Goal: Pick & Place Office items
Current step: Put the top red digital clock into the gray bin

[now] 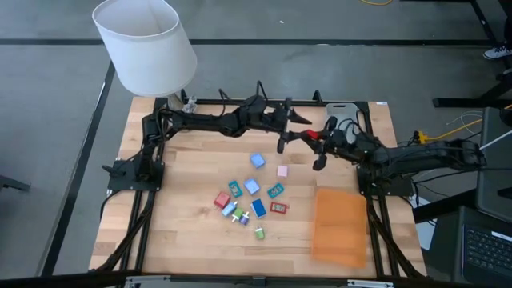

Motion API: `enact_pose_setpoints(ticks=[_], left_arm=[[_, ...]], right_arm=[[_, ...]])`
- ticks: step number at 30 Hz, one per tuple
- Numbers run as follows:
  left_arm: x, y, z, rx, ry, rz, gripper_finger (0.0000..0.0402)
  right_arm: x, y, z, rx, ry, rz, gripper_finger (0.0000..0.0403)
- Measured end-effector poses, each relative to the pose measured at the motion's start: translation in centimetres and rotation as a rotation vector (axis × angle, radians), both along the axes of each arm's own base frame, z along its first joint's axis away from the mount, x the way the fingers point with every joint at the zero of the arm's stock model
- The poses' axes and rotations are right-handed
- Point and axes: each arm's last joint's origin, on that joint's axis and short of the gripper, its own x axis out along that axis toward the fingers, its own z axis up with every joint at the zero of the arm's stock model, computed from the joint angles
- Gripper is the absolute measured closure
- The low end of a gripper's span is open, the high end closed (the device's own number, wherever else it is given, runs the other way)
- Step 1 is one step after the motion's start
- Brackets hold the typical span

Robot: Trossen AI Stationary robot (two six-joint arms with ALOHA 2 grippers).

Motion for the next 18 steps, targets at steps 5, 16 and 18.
enact_pose_setpoints(ticks=[5, 16, 18], left_arm=[[0.0, 0.6, -1.0, 0.043, 0.089, 0.110, 0.0208], [0.5, -1.3, -2.0, 0.067, 0.185, 0.130, 0.0208], [0.7, -2.1, -2.0, 0.090, 0.193, 0.153, 0.0208]], right_arm=[[-0.4, -0.9, -0.8, 0.034, 0.094, -0.155, 0.0344], [-1.1, -2.3, -1.8, 0.052, 0.198, -0.390, 0.0345], [-1.3, -2.6, -1.9, 0.053, 0.208, -0.444, 0.0345]])
